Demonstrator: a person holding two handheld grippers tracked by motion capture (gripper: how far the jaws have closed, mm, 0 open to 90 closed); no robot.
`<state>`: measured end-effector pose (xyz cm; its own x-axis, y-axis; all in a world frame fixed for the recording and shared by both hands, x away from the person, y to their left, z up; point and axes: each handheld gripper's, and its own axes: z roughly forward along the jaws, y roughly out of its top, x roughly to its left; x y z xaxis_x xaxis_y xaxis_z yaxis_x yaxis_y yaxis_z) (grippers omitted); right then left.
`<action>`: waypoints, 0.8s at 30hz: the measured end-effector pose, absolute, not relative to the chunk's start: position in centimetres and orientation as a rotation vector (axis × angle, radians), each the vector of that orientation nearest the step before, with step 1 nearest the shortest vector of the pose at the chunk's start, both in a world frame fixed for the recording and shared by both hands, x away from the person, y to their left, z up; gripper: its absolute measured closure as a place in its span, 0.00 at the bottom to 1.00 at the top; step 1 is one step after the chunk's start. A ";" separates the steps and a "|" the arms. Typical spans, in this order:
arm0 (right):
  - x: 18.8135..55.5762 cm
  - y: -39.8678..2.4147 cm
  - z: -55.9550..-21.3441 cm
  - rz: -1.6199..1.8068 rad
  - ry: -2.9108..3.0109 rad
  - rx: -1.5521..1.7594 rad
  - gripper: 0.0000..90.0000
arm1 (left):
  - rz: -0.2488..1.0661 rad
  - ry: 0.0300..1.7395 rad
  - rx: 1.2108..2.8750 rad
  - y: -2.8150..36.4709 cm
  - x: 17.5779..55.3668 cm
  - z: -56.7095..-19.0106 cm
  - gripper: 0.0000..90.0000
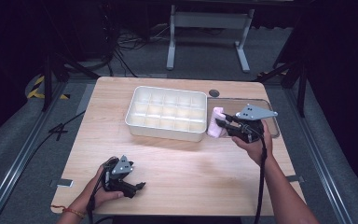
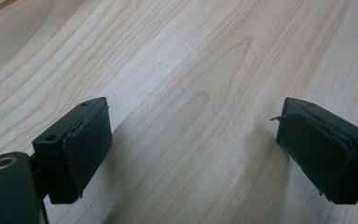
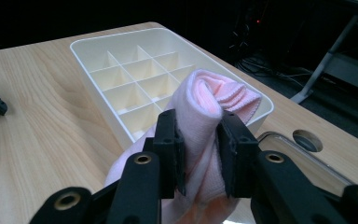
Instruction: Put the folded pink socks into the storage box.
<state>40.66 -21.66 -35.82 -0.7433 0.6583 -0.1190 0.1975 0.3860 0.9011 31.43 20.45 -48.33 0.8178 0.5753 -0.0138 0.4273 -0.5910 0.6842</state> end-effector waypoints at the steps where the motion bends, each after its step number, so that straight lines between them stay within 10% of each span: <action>1: 40.7 -21.6 -35.7 1.327 2.185 0.732 0.79 | 0.272 0.732 2.291 20.4 31.4 -48.3 0.12; 24: 42.5 -18.6 -34.3 1.295 2.182 0.677 0.79 | 0.270 0.735 2.287 20.4 31.4 -48.3 0.12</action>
